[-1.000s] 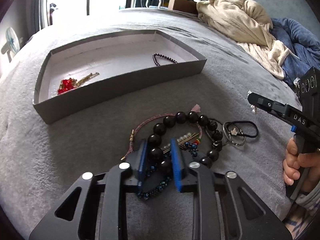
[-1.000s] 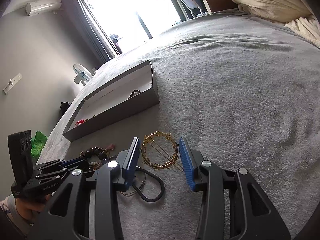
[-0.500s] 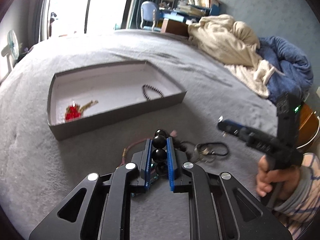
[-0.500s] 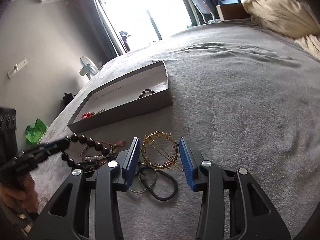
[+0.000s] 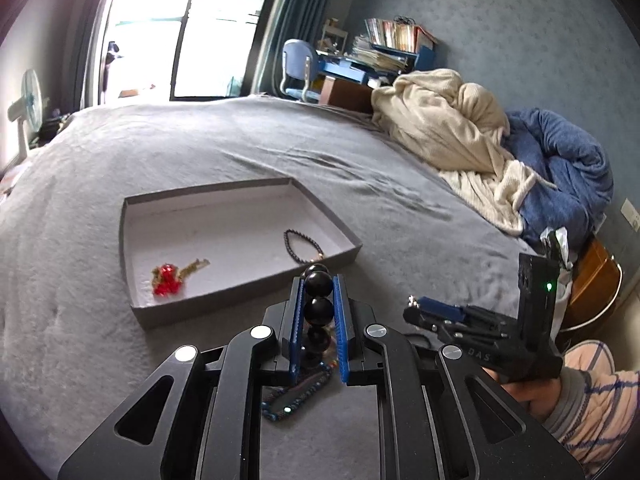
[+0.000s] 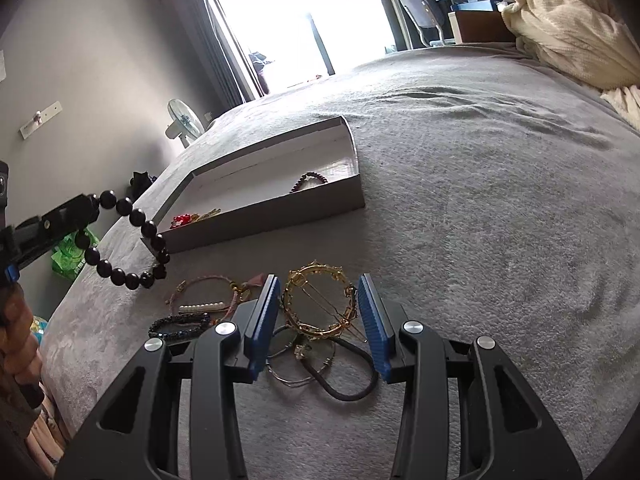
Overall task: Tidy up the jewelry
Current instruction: 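Carry the black bracelet and gold bangle over the grey box with both tools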
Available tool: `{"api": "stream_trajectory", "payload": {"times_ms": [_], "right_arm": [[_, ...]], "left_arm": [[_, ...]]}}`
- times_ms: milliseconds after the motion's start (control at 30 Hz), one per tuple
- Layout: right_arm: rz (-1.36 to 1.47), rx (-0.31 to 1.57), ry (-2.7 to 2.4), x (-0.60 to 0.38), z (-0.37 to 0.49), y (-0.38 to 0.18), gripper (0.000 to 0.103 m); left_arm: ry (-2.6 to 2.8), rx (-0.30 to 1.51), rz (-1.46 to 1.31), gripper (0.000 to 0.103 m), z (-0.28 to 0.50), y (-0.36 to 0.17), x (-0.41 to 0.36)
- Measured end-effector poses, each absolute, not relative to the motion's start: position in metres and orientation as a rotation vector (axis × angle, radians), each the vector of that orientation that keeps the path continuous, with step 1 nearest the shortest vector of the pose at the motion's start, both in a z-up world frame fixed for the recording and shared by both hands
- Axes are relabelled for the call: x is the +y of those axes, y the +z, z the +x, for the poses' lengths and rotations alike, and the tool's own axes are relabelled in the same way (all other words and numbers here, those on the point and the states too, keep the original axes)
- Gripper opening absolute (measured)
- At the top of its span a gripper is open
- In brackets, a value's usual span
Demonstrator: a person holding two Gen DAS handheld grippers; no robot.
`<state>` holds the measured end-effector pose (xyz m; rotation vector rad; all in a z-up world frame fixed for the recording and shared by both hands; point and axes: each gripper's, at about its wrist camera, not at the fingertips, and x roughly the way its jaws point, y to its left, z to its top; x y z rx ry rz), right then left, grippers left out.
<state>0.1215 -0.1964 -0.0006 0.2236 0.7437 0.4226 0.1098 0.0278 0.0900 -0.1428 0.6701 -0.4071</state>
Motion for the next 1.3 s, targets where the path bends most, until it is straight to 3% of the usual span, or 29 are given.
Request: {"api": "stream_trajectory", "payload": {"times_ms": [767,1300], "right_arm": [[0.172,0.716,0.514,-0.165,0.188,0.045,0.04],[0.02,0.88,0.525,-0.088,0.307,0.031,0.04]], "left_arm": [[-0.342,0.639,-0.28,0.015,0.154,0.117,0.097],[-0.305,0.692,-0.237,0.015,0.25,0.103,0.102]]}}
